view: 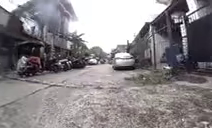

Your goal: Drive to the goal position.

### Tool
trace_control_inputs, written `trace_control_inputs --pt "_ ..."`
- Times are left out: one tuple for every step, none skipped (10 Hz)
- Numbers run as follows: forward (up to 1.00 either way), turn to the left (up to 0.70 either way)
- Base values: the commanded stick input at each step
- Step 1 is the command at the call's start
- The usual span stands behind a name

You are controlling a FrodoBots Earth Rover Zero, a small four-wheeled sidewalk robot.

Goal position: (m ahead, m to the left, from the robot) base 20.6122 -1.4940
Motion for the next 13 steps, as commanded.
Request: trace_control_inputs --pt "1.00 0.00" --pt "1.00 0.00" --pt "1.00 0.00" --pt "1.00 0.18" --pt "1.00 0.27" --pt "1.00 0.19" --pt "1.00 0.01" --pt "1.00 0.00" --pt "1.00 0.00" --pt "1.00 0.00" --pt "1.00 0.00" --pt "1.00 0.00" --pt "1.00 0.00"
